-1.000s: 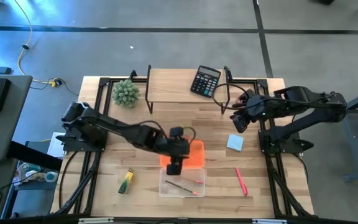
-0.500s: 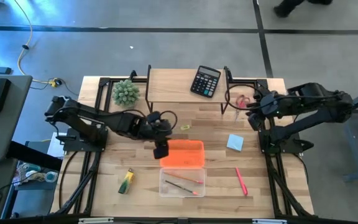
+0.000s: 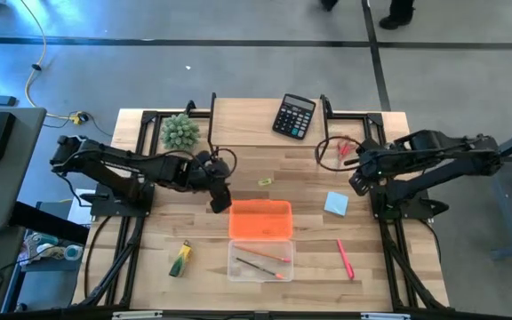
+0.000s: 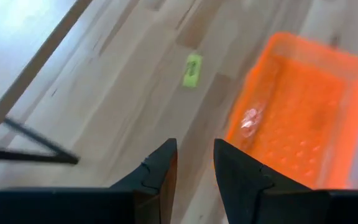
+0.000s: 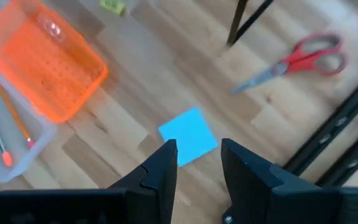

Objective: Pack school essentials
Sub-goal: Put the blue sticky notes into the orange supply box

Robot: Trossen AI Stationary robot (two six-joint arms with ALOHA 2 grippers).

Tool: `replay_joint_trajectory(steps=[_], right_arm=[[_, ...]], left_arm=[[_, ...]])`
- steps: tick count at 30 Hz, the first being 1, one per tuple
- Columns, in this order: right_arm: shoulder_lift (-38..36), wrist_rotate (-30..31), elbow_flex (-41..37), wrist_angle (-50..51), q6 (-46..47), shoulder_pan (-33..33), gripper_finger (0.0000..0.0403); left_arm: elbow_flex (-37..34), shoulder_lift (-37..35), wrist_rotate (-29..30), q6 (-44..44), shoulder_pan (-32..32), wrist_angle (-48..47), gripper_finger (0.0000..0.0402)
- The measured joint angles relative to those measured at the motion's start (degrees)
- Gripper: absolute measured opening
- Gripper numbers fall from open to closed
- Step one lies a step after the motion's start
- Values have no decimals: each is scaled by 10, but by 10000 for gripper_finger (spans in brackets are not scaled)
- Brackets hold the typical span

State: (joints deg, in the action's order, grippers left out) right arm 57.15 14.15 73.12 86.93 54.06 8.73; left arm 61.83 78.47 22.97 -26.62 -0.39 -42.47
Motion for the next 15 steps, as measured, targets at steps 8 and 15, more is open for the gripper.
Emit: replay_joint_trajectory(steps=[8, 15], right_arm=[[6, -73, -86, -51, 10, 0, 120], [30, -93, -115, -59, 11, -5, 172]], left_arm=[[-12, -3, -43, 58, 65, 7, 91], [-13, -7, -73, 112, 123, 9, 91]])
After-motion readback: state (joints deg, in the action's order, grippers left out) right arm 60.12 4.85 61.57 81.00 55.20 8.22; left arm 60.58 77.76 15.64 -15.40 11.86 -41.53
